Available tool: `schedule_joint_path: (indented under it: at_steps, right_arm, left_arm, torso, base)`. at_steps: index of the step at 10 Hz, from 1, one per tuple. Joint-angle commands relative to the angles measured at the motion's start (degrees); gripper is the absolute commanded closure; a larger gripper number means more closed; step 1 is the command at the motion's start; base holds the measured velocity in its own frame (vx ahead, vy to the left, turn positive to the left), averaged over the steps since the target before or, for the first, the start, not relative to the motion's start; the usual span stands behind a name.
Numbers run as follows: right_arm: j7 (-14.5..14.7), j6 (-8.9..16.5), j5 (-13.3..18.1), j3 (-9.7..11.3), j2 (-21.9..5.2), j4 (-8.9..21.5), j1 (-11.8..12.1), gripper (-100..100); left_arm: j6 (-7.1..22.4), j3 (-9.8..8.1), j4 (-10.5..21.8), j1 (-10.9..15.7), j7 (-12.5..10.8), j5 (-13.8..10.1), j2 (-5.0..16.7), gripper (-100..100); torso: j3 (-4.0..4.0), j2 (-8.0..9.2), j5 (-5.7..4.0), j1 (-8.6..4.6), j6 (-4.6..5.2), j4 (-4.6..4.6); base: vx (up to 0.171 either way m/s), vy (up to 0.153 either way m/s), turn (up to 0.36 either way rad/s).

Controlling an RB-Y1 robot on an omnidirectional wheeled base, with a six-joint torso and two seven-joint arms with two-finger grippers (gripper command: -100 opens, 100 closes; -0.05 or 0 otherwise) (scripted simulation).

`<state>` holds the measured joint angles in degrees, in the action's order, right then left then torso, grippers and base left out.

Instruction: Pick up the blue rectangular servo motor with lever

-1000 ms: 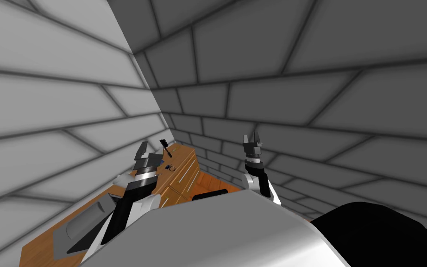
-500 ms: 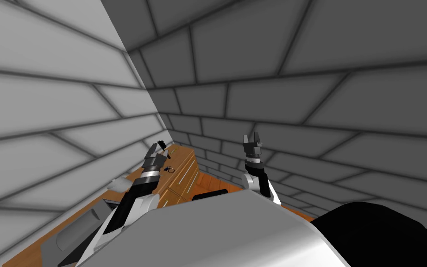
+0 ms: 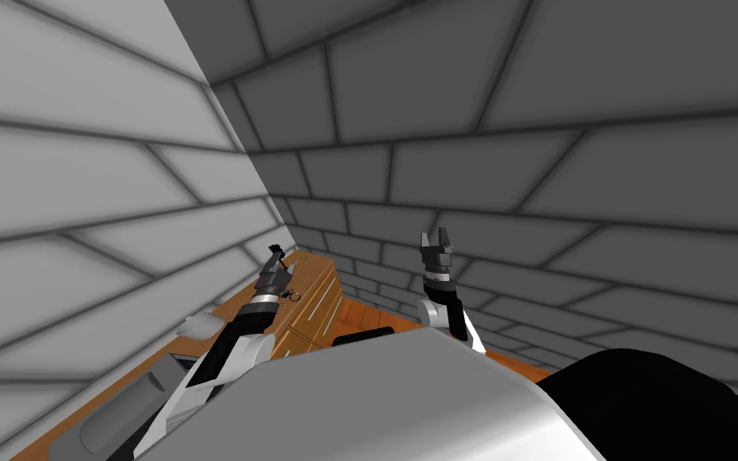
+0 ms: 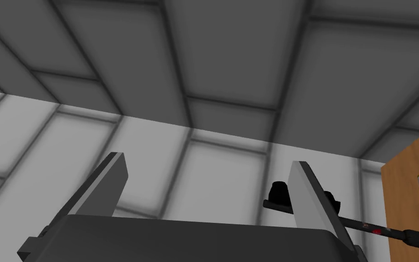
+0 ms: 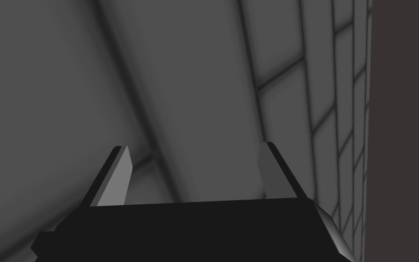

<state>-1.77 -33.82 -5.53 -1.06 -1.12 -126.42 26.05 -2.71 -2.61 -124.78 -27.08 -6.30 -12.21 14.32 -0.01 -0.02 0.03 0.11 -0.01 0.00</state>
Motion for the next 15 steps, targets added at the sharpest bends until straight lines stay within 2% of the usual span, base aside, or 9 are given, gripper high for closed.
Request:
schedule_joint_path:
  at_steps: [1, 2, 3, 4, 6, 8, 9, 10, 15]
  right_arm:
    - [0.0, 0.0, 0.0, 0.0, 0.0, 0.0, 0.0, 0]
    - [0.0, 0.0, 0.0, 0.0, 0.0, 0.0, 0.0, 0]
    - [0.0, 0.0, 0.0, 0.0, 0.0, 0.0, 0.0, 0]
    - [0.0, 0.0, 0.0, 0.0, 0.0, 0.0, 0.0, 0]
    - [0.0, 0.0, 0.0, 0.0, 0.0, 0.0, 0.0, 0]
    - [0.0, 0.0, 0.0, 0.0, 0.0, 0.0, 0.0, 0]
    - [0.0, 0.0, 0.0, 0.0, 0.0, 0.0, 0.0, 0]
    - [0.0, 0.0, 0.0, 0.0, 0.0, 0.0, 0.0, 0]
    - [0.0, 0.0, 0.0, 0.0, 0.0, 0.0, 0.0, 0]
  left_arm:
    - [2.9, -0.07, 0.5, 0.4, 0.3, -1.0, 0.8, -100]
    - [3.2, -0.07, 0.5, 0.4, 0.3, -1.0, 0.8, -100]
    - [5.5, -0.08, 1.3, 0.8, 0.5, -1.9, 1.5, -100]
    - [5.5, -0.08, 1.3, 0.8, 0.5, -1.9, 1.5, -100]
    - [9.4, -0.09, 3.0, 1.7, 1.0, -3.7, 2.9, -100]
    - [12.2, -0.09, 4.0, 2.1, 1.3, -4.6, 3.7, -100]
    - [12.6, -0.09, 4.0, 2.1, 1.3, -4.6, 3.7, -100]
    - [15.0, -0.1, 5.0, 2.6, 1.6, -5.5, 4.5, -100]
    - [21.9, -0.13, 8.2, 4.1, 2.4, -8.3, 7.5, -100]
  torso:
    - [0.0, 0.0, 0.0, 0.0, 0.0, 0.0]
    - [0.0, 0.0, -0.01, -0.02, 0.01, 0.0]
    - [0.0, 0.0, -0.01, -0.04, 0.0, 0.0]
    - [0.01, 0.01, -0.01, -0.02, 0.01, 0.0]
    - [0.0, 0.0, -0.01, -0.03, 0.02, 0.0]
    - [0.0, 0.01, 0.0, 0.01, -0.01, 0.0]
    - [0.01, 0.01, 0.0, 0.0, 0.01, 0.0]
    - [0.0, 0.0, -0.01, -0.03, 0.0, 0.0]
    - [0.0, 0.0, 0.0, -0.02, -0.01, 0.0]
  base:
    - [0.001, 0.021, -0.049]
    - [0.001, 0.017, -0.034]
    - [-0.002, 0.021, -0.072]
    - [-0.002, 0.021, -0.036]
    - [0.0, 0.025, -0.091]
    - [-0.002, 0.029, -0.048]
    - [-0.001, 0.02, -0.043]
    - [0.001, 0.021, -0.071]
    - [-0.001, 0.027, -0.064]
